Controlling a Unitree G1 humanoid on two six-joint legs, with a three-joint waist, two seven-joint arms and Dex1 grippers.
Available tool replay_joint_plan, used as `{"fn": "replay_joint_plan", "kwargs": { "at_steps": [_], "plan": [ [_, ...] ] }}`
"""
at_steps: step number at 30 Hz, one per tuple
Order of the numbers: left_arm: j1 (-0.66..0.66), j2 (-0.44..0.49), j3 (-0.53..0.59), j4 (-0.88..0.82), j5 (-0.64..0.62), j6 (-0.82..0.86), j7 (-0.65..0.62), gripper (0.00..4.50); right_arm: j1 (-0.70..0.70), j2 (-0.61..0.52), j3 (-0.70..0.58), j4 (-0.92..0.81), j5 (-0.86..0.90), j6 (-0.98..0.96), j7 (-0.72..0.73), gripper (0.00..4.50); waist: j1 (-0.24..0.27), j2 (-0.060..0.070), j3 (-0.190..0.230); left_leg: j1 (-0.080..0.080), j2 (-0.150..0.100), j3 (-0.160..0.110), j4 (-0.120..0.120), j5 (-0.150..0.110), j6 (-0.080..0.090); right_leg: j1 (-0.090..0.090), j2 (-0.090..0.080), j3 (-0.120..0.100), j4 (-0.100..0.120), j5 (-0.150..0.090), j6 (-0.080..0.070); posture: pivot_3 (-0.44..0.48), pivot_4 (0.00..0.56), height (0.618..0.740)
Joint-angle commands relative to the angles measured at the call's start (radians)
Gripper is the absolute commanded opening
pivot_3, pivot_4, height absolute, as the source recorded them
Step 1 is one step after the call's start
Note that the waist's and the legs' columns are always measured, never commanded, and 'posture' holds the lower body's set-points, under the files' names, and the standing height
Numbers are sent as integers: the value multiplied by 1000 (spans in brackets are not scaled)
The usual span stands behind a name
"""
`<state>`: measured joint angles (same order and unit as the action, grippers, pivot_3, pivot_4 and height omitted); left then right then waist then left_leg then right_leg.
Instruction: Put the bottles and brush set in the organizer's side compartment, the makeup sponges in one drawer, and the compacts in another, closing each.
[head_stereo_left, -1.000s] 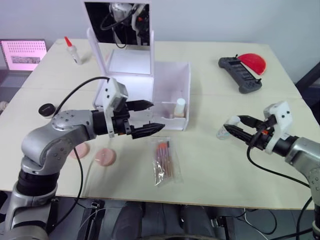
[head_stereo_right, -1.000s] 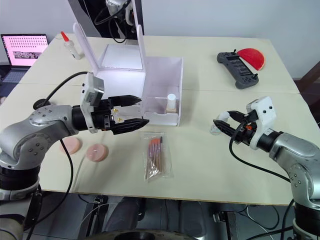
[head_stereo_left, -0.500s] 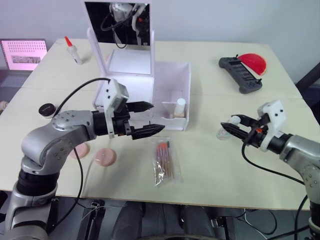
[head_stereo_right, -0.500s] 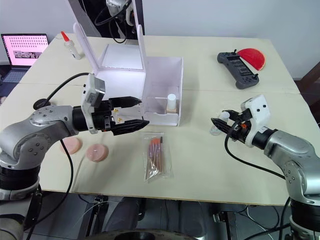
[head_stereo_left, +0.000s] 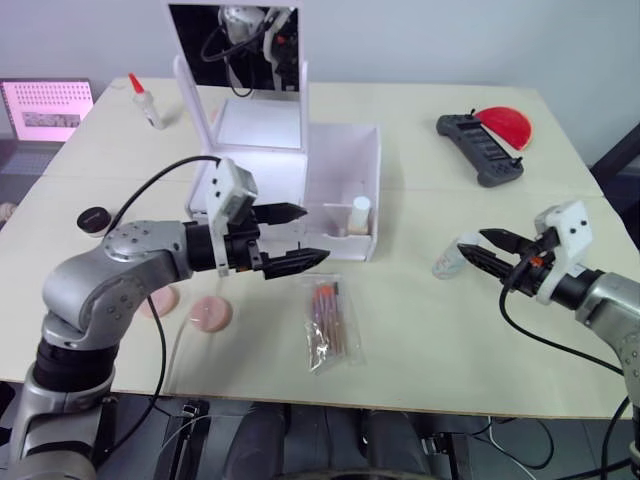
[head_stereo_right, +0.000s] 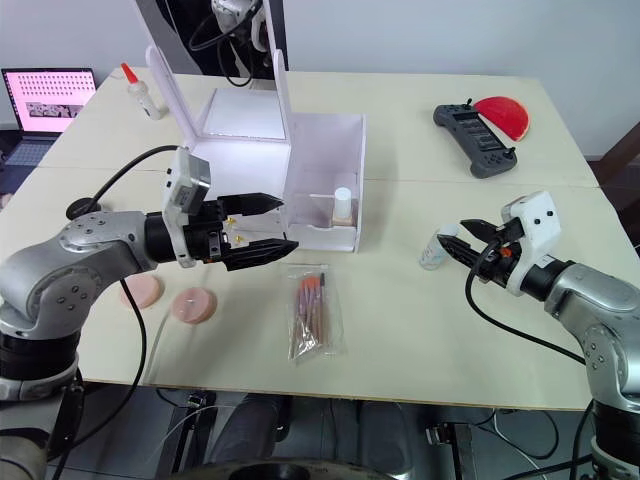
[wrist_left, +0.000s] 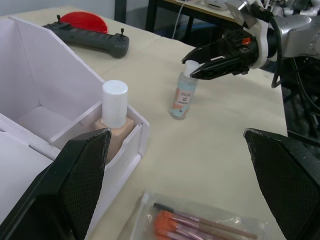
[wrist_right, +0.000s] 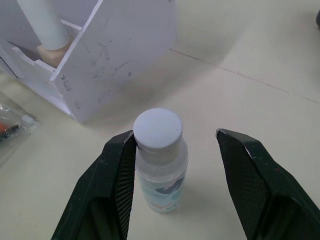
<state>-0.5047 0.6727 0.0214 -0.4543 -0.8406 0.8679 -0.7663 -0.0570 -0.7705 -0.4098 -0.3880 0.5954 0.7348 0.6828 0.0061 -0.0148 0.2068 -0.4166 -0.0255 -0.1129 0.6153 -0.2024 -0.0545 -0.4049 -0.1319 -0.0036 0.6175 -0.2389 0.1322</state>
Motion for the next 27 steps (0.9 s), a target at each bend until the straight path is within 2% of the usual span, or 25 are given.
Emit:
{"fn": "replay_joint_plan", "kwargs": {
  "at_steps": [1,5,8,10,11,18,22,27],
  "plan": [
    [-13,9,16,-30,-7,-8,-6,4500,-2,-12,-27,-18,15,-17,11,2659,0,0,0,0,0,0,0,0,0,0,0,0,0,0,0,0,150,740],
    [-19,6,18,-30,-4,-10,0,4500,1,-17,-16,-9,6,-23,27,2659,0,0,0,0,0,0,0,0,0,0,0,0,0,0,0,0,150,740],
    [-18,6,19,-33,-4,-11,2,4500,-5,-14,-15,11,-3,-37,34,1832,0,0,0,0,0,0,0,0,0,0,0,0,0,0,0,0,150,740],
    [-18,6,20,-34,-5,-10,4,4500,-13,-7,-6,23,-3,-49,40,858,0,0,0,0,0,0,0,0,0,0,0,0,0,0,0,0,150,740],
    [-18,6,20,-35,-4,-10,5,4500,-14,-5,1,27,-4,-55,43,619,0,0,0,0,0,0,0,0,0,0,0,0,0,0,0,0,150,740],
    [-14,11,27,-35,-3,-11,10,4500,-18,-8,24,58,-17,-97,61,623,-1,0,0,1,0,0,0,0,0,0,0,0,0,0,0,0,150,740],
    [2,20,42,-37,-2,-15,11,4500,-60,-32,7,47,40,-52,83,623,-3,0,0,1,0,0,0,0,0,1,0,0,1,0,0,0,150,740],
    [64,54,95,-41,8,-30,21,4500,-252,-107,16,22,215,118,129,623,-22,1,0,1,1,0,0,0,0,0,0,0,1,0,0,0,150,740]
  ]
}}
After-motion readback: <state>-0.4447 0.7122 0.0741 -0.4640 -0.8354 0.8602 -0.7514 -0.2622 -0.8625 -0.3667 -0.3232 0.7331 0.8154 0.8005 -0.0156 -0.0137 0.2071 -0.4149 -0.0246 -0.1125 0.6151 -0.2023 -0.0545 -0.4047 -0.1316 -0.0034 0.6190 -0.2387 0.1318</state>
